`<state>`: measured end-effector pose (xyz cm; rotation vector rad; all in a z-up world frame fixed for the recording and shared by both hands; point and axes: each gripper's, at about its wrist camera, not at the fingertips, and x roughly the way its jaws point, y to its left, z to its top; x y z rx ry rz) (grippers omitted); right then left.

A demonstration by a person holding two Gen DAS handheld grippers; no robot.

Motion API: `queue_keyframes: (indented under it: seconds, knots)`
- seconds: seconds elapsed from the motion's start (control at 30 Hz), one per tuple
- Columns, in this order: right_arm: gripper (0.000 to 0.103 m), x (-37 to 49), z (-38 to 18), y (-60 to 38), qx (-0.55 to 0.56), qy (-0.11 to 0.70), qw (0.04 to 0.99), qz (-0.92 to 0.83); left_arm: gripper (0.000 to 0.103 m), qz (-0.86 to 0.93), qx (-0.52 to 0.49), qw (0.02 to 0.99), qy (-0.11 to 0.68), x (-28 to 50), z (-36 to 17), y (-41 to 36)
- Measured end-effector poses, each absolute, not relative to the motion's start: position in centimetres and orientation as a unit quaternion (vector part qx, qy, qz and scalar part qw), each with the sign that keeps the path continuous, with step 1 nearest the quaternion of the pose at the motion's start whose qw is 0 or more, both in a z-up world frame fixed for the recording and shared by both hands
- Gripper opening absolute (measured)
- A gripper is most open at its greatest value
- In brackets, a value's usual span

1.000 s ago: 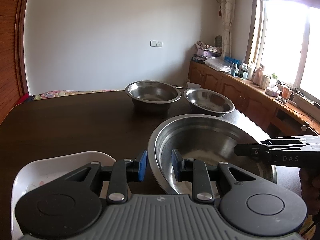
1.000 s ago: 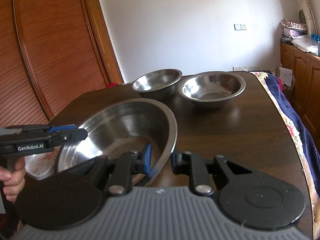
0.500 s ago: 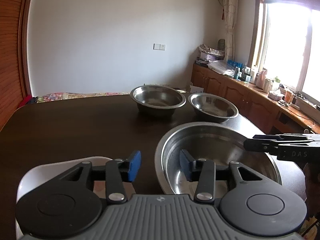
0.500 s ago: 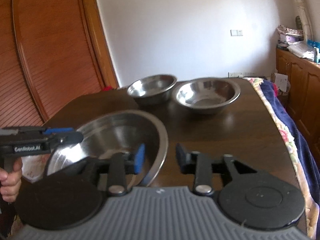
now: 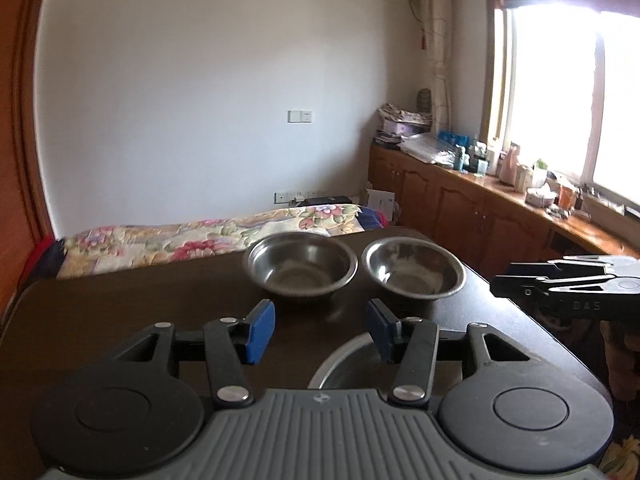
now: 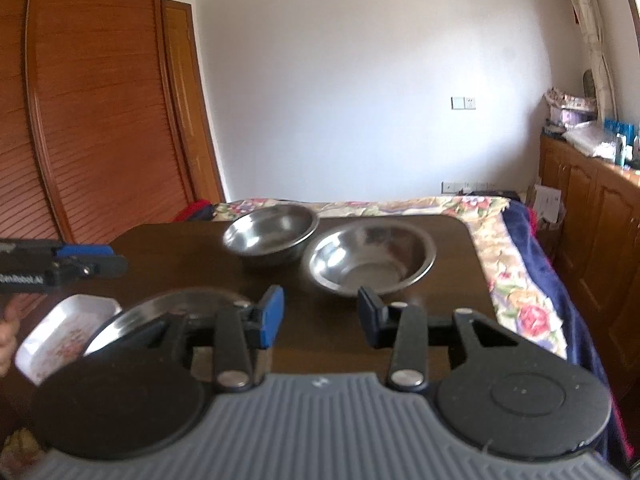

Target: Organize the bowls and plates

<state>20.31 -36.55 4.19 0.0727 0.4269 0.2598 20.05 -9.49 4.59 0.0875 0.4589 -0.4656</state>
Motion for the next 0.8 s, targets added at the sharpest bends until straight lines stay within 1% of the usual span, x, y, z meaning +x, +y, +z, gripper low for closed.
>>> queue_keyframes:
  seconds: [0.2,0.43,0.8]
  knots:
    - [0.043,22.8,4.2,-37.4,0.021,0.216,0.968,0.123,0.079,-0.250,0.066,0.937,0.237,22.5,5.5,-12.2]
    - [0.043,26.0,3.4,-38.8,0.007,0.230,0.968,0.102,0.074,-0.274,0.091,0.921,0.263,25.1,5.5,-15.6]
    - [0.042,30.8,2.5,-41.2,0.019,0.273,0.958,0.087,0.064,-0.290,0.108,0.892,0.331,29.2,3.4,-19.2]
